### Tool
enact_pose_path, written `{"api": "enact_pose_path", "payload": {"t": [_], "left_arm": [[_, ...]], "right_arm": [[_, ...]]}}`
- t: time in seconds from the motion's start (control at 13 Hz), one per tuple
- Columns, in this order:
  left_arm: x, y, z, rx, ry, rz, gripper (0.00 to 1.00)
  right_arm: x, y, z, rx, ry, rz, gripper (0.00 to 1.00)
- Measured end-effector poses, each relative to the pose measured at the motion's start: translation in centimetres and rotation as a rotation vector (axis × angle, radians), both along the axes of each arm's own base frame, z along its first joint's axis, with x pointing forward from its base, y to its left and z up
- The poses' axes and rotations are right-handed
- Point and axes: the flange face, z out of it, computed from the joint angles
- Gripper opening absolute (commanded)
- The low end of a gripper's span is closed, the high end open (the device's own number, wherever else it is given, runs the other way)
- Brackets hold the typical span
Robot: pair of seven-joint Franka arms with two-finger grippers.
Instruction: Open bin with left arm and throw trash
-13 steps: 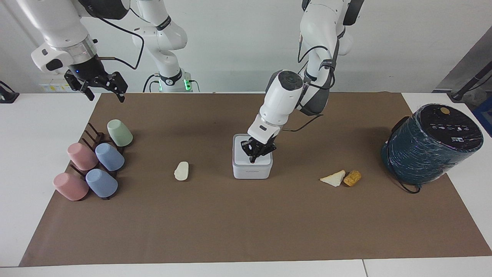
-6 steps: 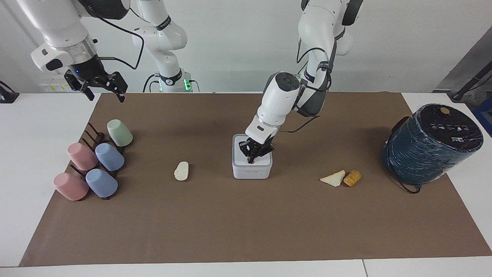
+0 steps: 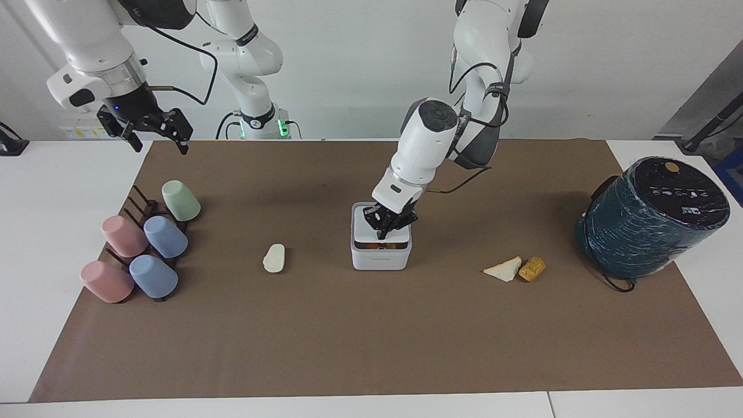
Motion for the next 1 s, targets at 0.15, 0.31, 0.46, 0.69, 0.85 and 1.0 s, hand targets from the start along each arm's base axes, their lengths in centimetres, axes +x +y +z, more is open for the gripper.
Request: {"api": "enact_pose_path", "payload": {"t": [0.15, 0.31, 0.46, 0.69, 0.85, 1.0], "left_arm": [[-0.4, 0.6, 1.7, 0.021, 0.039, -0.009, 0.0], [-1.1, 1.2, 4.0, 0.035, 0.063, -0.02, 0.0], [-2.3, 1.8, 5.6, 0.056, 0.097, -0.034, 0.0], [-3.3, 2.4, 6.5, 0.088, 0.149, -0.049, 0.0], [-3.7, 2.8, 7.7, 0.098, 0.164, -0.055, 0.0], [-3.6, 5.3, 10.3, 0.099, 0.168, -0.029, 0.0]], "right_arm": [[0.1, 0.0, 0.0, 0.0, -0.005, 0.0, 1.0], [0.4, 0.1, 0.0, -0.002, -0.032, 0.003, 1.0], [0.9, 0.6, -0.6, -0.003, -0.055, 0.013, 1.0], [1.9, 2.9, -3.1, -0.001, -0.096, 0.057, 1.0], [2.4, 5.3, -5.2, 0.003, -0.104, 0.091, 1.0], [3.7, 7.7, -7.9, 0.004, -0.107, 0.106, 1.0]]}}
